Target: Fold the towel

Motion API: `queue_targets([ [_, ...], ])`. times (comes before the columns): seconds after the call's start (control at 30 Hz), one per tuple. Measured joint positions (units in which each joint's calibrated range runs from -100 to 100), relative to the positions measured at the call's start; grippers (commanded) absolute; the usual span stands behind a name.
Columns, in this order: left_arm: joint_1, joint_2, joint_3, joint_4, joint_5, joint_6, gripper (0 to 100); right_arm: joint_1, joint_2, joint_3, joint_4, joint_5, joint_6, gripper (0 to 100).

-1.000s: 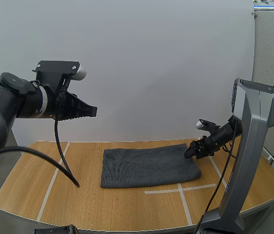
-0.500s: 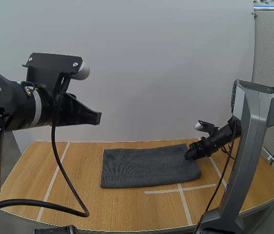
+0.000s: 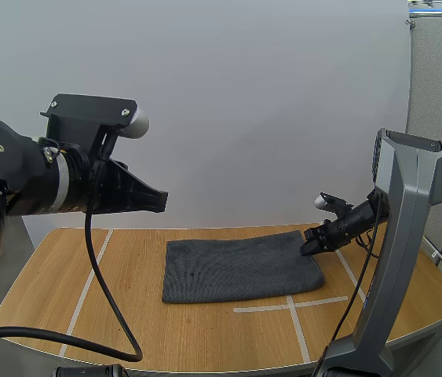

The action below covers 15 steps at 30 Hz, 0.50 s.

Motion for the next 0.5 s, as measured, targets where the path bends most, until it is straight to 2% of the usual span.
queue_targets([
  [0.13,-0.85,0.00,0.14,2.73,-0.08,-1.69,0,0.00,0.00,0.00,0.23,0.20,0.00,0],
  [0.27,-1.78,-1.49,0.14,5.78,-2.65,-4.48,0,0.39,0.00,0.25,0.32,1.35,0.00,0],
  [0.5,-1.86,-4.55,0.14,9.69,-3.17,-6.94,0,2.09,0.00,1.87,0.50,4.93,0.00,0],
])
